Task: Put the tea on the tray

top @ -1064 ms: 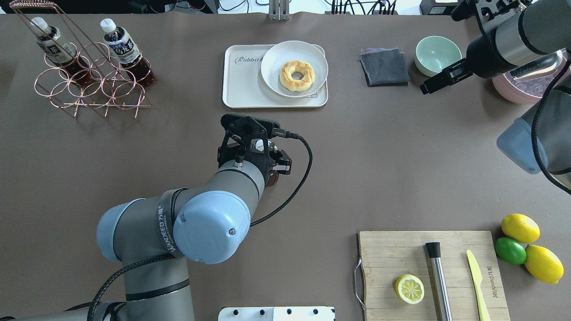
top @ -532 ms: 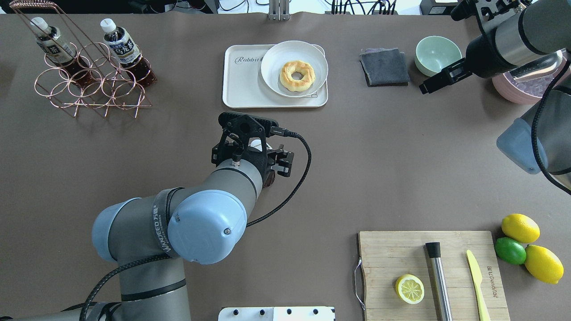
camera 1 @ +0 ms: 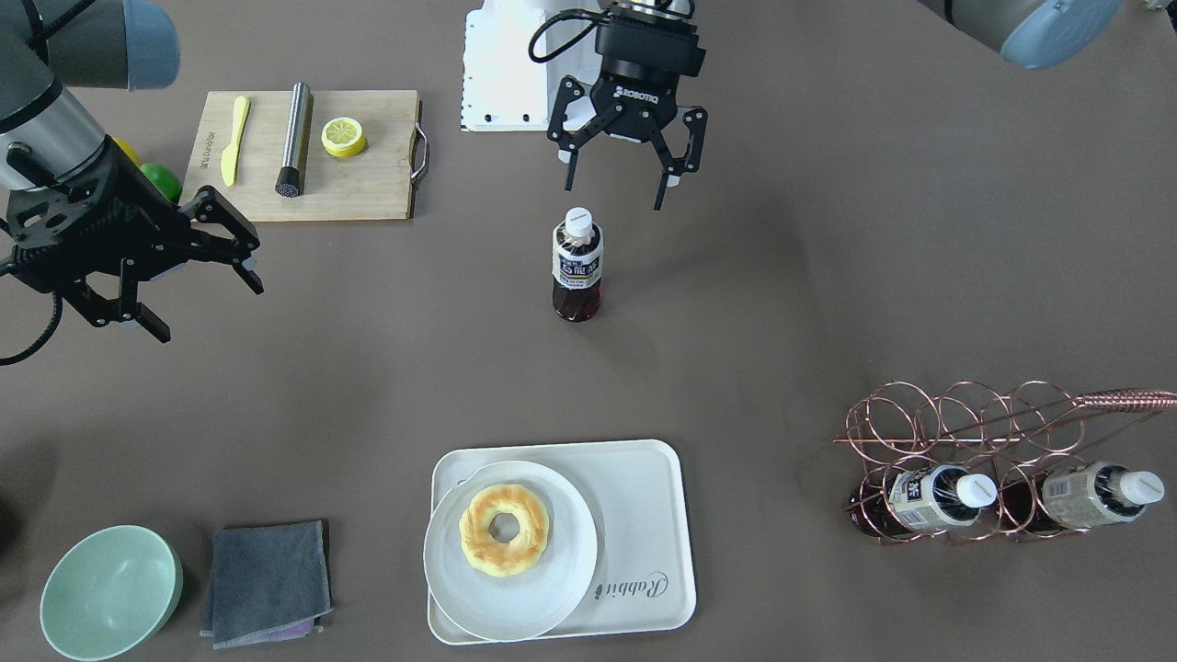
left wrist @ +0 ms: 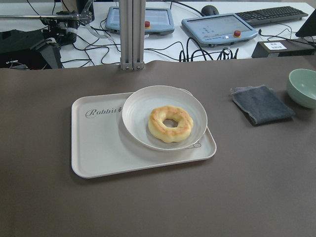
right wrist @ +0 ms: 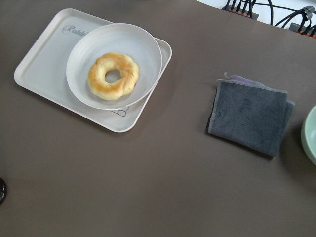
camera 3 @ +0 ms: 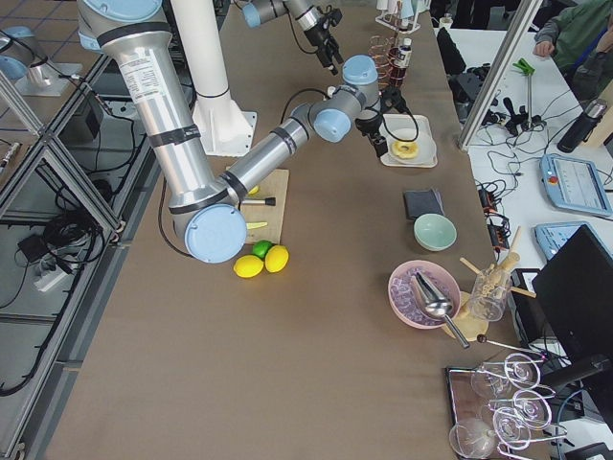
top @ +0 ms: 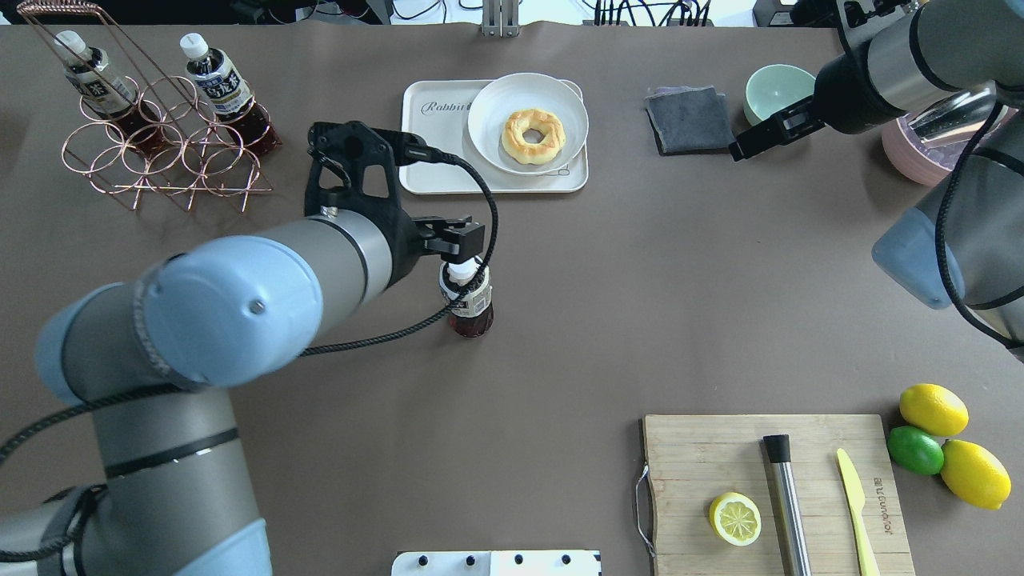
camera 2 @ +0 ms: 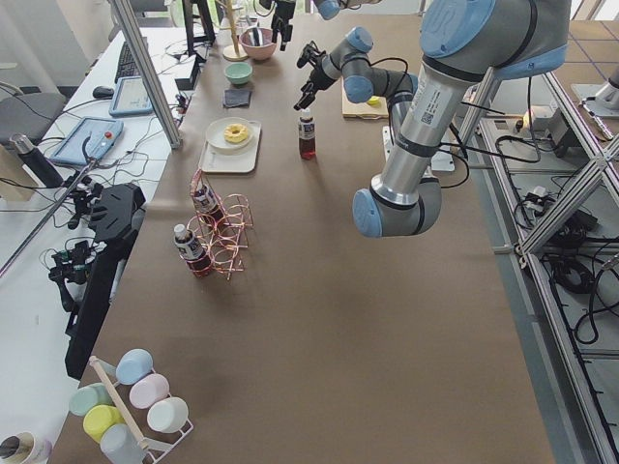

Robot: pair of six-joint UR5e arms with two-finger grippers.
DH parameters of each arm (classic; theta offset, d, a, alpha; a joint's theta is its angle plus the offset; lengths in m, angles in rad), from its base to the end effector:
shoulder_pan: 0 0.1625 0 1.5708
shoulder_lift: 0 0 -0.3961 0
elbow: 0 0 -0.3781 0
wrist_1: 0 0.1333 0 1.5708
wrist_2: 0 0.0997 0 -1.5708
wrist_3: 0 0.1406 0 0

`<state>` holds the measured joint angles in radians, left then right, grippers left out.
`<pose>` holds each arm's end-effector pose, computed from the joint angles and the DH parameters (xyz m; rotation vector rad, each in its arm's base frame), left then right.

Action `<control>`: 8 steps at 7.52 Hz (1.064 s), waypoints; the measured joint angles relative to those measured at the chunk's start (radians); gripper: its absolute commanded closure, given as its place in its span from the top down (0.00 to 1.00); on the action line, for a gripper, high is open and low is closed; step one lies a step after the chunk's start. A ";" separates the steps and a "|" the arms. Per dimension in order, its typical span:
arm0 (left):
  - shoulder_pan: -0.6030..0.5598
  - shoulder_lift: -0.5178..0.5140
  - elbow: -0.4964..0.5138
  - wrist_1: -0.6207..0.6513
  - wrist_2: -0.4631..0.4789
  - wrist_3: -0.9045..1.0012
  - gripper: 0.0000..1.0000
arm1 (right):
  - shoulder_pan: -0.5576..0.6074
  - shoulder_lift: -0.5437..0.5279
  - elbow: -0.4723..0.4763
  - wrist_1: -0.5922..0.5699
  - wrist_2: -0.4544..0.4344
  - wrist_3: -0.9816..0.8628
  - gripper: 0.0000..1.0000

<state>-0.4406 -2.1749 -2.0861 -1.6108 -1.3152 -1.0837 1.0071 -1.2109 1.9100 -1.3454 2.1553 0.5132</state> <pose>0.4295 -0.3892 0.1113 0.7177 0.9293 -0.1071 -0.2642 -0.5222 0.2809 0.4931 -0.9264 -0.3157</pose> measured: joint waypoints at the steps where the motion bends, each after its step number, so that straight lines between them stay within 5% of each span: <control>1: -0.092 0.050 -0.036 0.000 -0.136 0.044 0.97 | -0.026 0.034 0.002 0.000 -0.020 0.058 1.00; 5: -0.566 0.350 -0.070 0.001 -0.747 0.399 0.99 | -0.300 0.210 0.022 -0.006 -0.353 0.247 1.00; 8: -0.812 0.574 0.020 -0.003 -0.883 0.772 1.00 | -0.503 0.308 0.032 -0.058 -0.622 0.334 1.00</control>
<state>-1.2529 -1.6011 -2.0666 -1.6134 -2.1986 -0.3115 0.5038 -0.9032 1.9423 -1.4034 1.5334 0.8468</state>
